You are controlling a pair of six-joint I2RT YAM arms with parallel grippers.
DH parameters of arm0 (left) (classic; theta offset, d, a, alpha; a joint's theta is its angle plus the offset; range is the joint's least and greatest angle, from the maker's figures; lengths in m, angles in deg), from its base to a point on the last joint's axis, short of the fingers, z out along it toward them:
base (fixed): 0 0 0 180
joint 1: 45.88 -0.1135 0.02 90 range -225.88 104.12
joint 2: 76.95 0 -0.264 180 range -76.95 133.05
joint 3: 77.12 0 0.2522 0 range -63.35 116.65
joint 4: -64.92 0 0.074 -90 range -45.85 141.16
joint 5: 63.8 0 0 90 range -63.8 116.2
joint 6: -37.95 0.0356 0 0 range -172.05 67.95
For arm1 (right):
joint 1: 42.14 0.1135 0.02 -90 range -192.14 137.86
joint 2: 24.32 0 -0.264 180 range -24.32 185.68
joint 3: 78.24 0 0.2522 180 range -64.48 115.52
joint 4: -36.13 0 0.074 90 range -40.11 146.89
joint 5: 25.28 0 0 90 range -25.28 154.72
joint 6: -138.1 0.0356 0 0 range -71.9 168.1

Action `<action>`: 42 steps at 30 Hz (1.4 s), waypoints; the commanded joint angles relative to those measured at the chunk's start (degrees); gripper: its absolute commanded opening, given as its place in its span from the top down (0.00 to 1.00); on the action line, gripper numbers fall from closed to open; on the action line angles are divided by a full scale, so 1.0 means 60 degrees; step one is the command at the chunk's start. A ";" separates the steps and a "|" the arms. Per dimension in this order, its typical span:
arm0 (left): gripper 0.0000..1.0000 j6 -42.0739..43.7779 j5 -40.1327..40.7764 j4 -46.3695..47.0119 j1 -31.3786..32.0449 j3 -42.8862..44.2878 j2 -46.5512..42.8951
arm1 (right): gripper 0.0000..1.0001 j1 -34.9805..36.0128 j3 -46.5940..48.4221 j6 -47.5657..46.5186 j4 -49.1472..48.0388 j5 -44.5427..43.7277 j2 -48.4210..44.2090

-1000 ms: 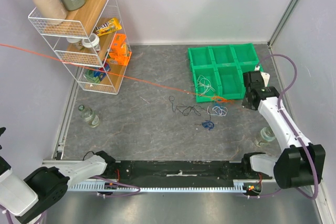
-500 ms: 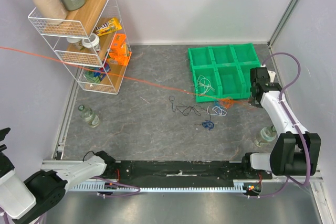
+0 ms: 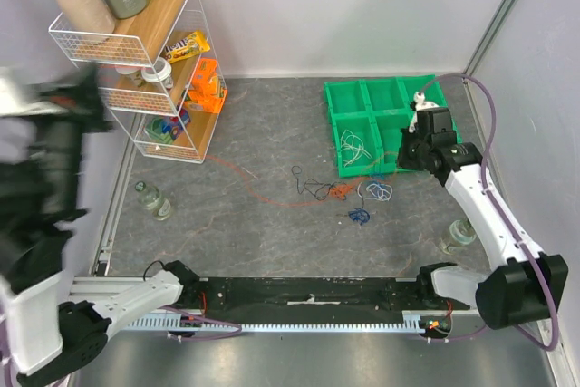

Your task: Untangle the cables

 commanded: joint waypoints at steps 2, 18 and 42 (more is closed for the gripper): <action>0.99 -0.4968 -0.3879 -0.2395 0.0022 -0.3675 0.0327 | 1.00 0.1252 0.0560 0.0118 -0.0370 0.2830 -0.0862; 0.98 -0.7270 -0.4491 -0.3786 0.0022 -0.8634 -0.1165 | 1.00 0.2660 0.3063 0.0938 -0.1057 0.5673 -0.1259; 0.35 -0.7258 -0.7058 -0.3529 0.0007 -0.7972 -0.1988 | 1.00 0.4417 0.4105 0.4352 -0.5511 0.6262 0.0646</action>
